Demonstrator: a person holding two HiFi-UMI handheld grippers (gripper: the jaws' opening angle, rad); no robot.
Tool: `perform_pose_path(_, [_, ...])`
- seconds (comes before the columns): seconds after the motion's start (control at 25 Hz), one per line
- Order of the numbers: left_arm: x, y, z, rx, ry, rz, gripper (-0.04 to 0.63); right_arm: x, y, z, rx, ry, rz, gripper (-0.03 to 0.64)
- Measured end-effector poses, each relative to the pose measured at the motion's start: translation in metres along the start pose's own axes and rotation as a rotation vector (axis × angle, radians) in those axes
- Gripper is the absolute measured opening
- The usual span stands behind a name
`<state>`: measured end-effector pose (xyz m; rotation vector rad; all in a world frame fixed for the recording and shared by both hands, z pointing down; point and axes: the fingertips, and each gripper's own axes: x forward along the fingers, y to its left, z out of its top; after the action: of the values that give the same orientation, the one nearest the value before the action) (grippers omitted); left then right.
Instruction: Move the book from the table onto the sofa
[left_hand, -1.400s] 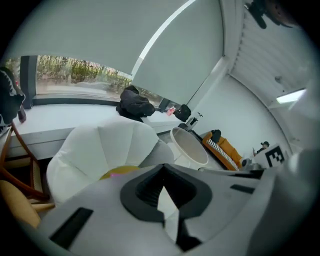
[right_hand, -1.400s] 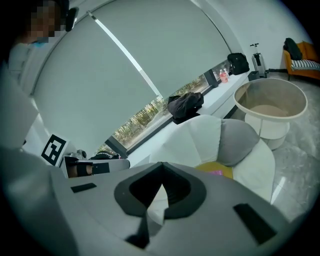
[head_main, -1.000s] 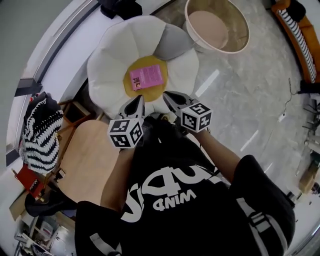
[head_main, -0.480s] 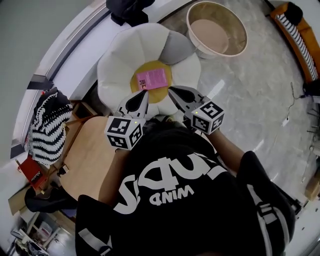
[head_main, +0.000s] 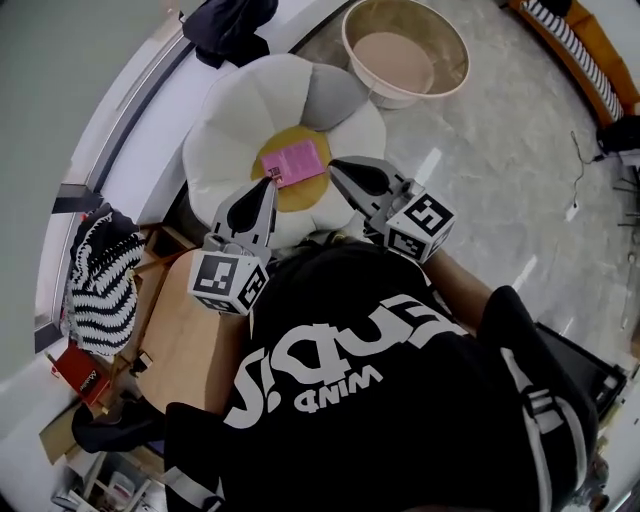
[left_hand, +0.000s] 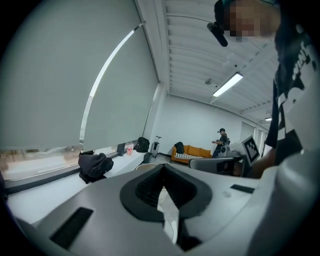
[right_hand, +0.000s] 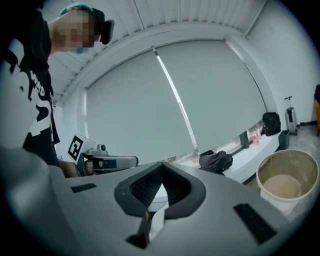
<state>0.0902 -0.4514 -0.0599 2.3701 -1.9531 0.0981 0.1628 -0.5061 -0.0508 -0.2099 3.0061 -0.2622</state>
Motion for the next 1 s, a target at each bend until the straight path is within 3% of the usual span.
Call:
perform_pose_path(0.44, [0.004, 0.015, 0.004, 0.018, -0.05, 0.022, 0.009, 0.005, -0.01, 0.011, -0.026, -0.037, 0.006, 0.002])
perform_pose_path(1.0, [-0.005, 0.023, 0.001, -0.031, -0.065, 0.066, 0.009, 0.01, -0.013, 0.011, -0.038, -0.052, -0.01, 0.001])
